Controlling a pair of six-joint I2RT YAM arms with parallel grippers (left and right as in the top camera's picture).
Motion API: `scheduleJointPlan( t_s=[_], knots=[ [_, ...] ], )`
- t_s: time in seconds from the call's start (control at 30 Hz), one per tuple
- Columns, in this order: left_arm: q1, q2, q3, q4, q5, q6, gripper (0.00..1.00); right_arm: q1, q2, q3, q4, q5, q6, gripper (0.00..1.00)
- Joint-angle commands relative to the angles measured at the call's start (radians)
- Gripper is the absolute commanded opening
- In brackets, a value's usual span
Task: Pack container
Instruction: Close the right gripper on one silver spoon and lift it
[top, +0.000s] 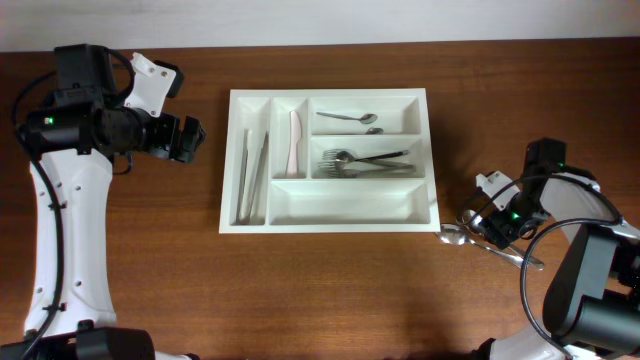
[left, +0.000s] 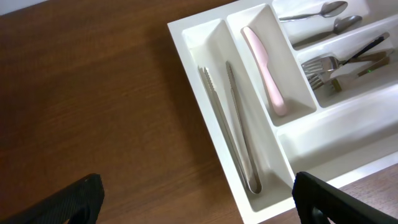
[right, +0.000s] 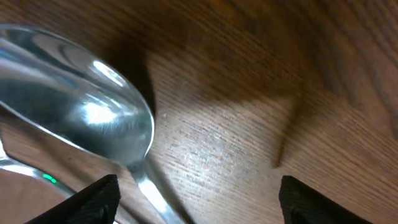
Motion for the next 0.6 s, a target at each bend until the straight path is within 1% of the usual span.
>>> scheduleJointPlan(
  t_s=[0.0, 0.07, 0.23, 0.27, 0.37, 0.57],
  knots=[
    [0.000, -0.024, 0.004, 0.000, 0.011, 0.013, 0.99, -0.003, 0.006, -0.031, 0.031, -0.013, -0.008, 0.80],
    [0.000, -0.024, 0.004, 0.000, 0.011, 0.013, 0.99, -0.003, 0.008, -0.047, 0.056, -0.013, -0.008, 0.78],
    [0.000, -0.024, 0.004, 0.000, 0.011, 0.013, 0.99, -0.003, 0.037, -0.069, 0.088, -0.013, -0.007, 0.76],
    [0.000, -0.024, 0.004, 0.000, 0.011, 0.013, 0.99, -0.003, 0.043, -0.069, 0.089, -0.013, -0.007, 0.73],
    [0.000, -0.024, 0.004, 0.000, 0.011, 0.013, 0.99, -0.003, 0.062, -0.069, 0.095, -0.013, -0.007, 0.54],
    [0.000, -0.024, 0.004, 0.000, 0.011, 0.013, 0.99, -0.003, 0.070, -0.069, 0.095, -0.013, -0.007, 0.42]
  ],
)
